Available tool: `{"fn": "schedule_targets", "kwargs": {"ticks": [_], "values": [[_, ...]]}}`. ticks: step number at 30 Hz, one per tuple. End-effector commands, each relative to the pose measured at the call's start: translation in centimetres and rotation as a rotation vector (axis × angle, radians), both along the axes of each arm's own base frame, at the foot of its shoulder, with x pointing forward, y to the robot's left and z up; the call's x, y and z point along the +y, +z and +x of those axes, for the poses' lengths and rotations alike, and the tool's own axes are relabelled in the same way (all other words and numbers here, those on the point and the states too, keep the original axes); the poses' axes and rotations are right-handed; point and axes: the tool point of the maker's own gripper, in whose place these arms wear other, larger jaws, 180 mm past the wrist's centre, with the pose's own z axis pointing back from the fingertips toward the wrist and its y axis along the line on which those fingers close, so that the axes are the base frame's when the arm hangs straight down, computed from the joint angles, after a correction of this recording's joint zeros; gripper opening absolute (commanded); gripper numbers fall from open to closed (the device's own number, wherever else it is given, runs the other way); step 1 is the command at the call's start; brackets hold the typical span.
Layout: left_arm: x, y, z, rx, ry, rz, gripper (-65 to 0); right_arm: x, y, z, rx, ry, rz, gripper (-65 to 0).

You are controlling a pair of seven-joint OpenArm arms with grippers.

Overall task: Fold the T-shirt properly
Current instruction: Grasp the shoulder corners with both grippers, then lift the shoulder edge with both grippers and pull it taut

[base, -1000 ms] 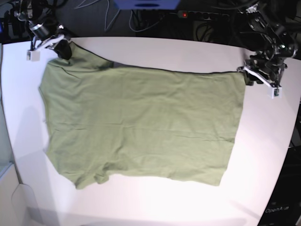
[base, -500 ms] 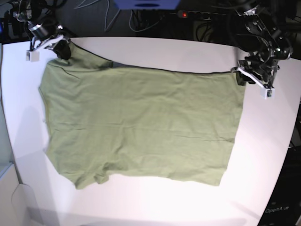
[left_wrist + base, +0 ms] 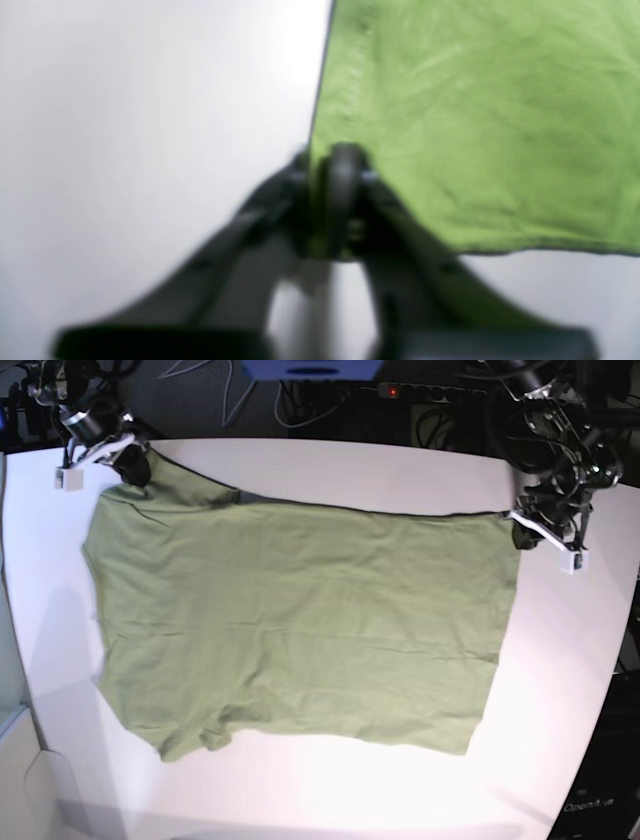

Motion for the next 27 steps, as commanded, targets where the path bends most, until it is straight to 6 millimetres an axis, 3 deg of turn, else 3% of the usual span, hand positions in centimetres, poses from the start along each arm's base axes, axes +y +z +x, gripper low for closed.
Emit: {"fn": "schedule_targets", "kwargs": {"ticks": [1, 13, 23, 27], "values": [[-0.8, -1.5, -1.2, 0.106, -0.044, 0.007, -63.8, -0.5, 0.6, 0.2, -0.020, 0.001, -0.012, -64.7], [-1.1, -1.4, -0.8, 0.111, -0.071, 0.008, -62.5, -0.9, 1.2, 1.1, -0.040, 0.022, -0.033, -64.3], [0.0, 2.6, 0.2, 0.105, -0.107, 0.129, -62.6, -0.6, 4.8, 3.7, -0.141, 0.040, -0.074, -64.3], [1.0, 2.7, 0.0, 0.159, -0.109, 0.189, -62.6, -1.4, 5.4, 4.7, -0.140, 0.017, -0.105, -64.3]]}}
